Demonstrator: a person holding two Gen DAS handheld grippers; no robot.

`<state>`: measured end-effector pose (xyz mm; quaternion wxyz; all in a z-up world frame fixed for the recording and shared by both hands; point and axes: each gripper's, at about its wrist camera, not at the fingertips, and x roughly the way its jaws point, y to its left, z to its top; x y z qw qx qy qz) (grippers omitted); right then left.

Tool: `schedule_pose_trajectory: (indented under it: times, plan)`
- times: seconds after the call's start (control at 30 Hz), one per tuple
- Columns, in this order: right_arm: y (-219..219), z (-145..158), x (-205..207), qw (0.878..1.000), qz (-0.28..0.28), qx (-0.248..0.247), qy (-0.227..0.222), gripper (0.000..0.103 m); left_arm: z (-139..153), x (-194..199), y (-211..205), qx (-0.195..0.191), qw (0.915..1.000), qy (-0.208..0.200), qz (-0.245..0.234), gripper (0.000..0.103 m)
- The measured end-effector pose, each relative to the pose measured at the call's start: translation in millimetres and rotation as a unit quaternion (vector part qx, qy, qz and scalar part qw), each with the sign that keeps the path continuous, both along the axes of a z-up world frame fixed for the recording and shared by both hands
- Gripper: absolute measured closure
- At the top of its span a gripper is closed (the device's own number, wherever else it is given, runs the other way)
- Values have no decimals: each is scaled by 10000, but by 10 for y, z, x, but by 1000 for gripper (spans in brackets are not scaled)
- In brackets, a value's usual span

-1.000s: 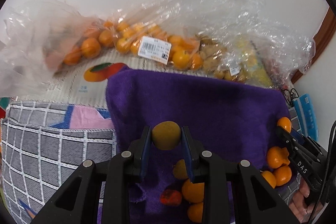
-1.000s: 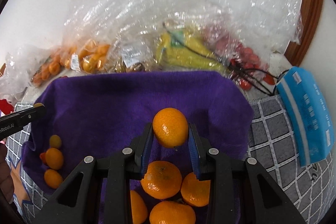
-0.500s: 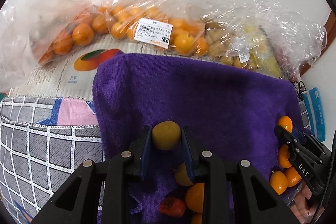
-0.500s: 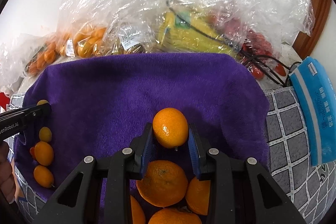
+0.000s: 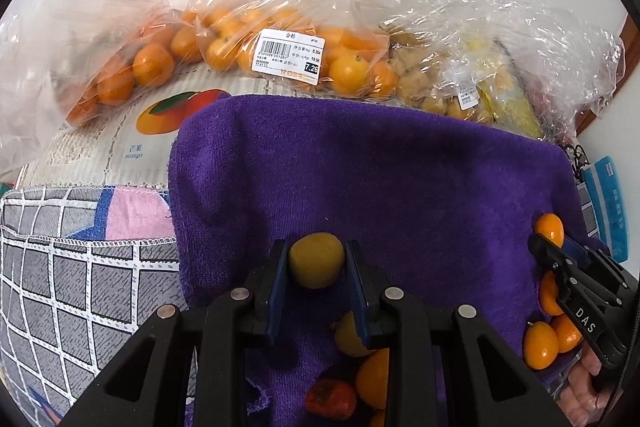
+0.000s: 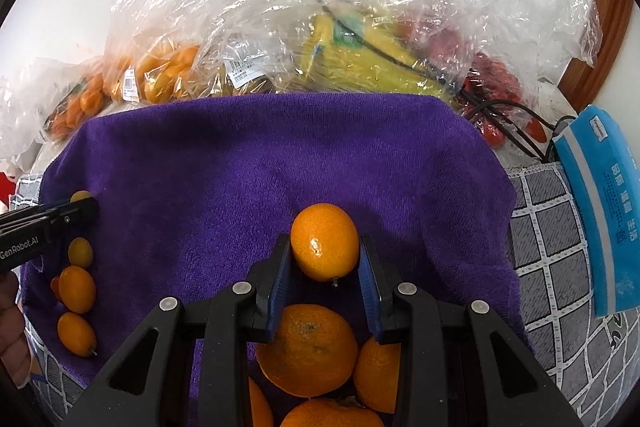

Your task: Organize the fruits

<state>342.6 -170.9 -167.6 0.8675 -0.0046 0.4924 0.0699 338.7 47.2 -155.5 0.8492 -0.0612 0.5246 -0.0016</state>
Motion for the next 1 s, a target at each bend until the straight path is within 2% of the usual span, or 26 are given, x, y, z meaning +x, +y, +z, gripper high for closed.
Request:
schedule_pose_trajectory:
  times: [0.23, 0.33, 0.37, 0.4, 0.53, 0.6, 0.7, 1.0]
  plan:
    - [-10, 15, 1, 10000, 4, 49, 17, 67, -7, 14, -117, 187, 9998, -30, -96, 74]
    - [-26, 62, -9, 9999, -27, 128, -2, 54, 0, 18, -141, 236, 9996, -2, -123, 72]
    - [-31, 77, -12, 9999, -27, 137, -19, 53, 7, 18, -140, 243, 9996, 6, -109, 71]
    - [-31, 100, -19, 9999, -29, 133, -48, 53, 25, 14, -136, 242, 9997, -2, -84, 68]
    - [-33, 200, -41, 9998, -93, 51, -162, 37, 135, -21, -130, 323, 9994, -99, 29, 58]
    - [-39, 271, -56, 9997, -107, 95, -191, 36, 205, -49, -118, 352, 9993, -143, 26, 50]
    - [-40, 405, -113, 9997, -79, 94, -230, 30, 340, -132, -106, 425, 9987, -272, 60, 43]
    - [2, 870, -542, 9985, -6, 103, -538, 29, 742, -647, -45, 445, 9971, -606, 63, 39]
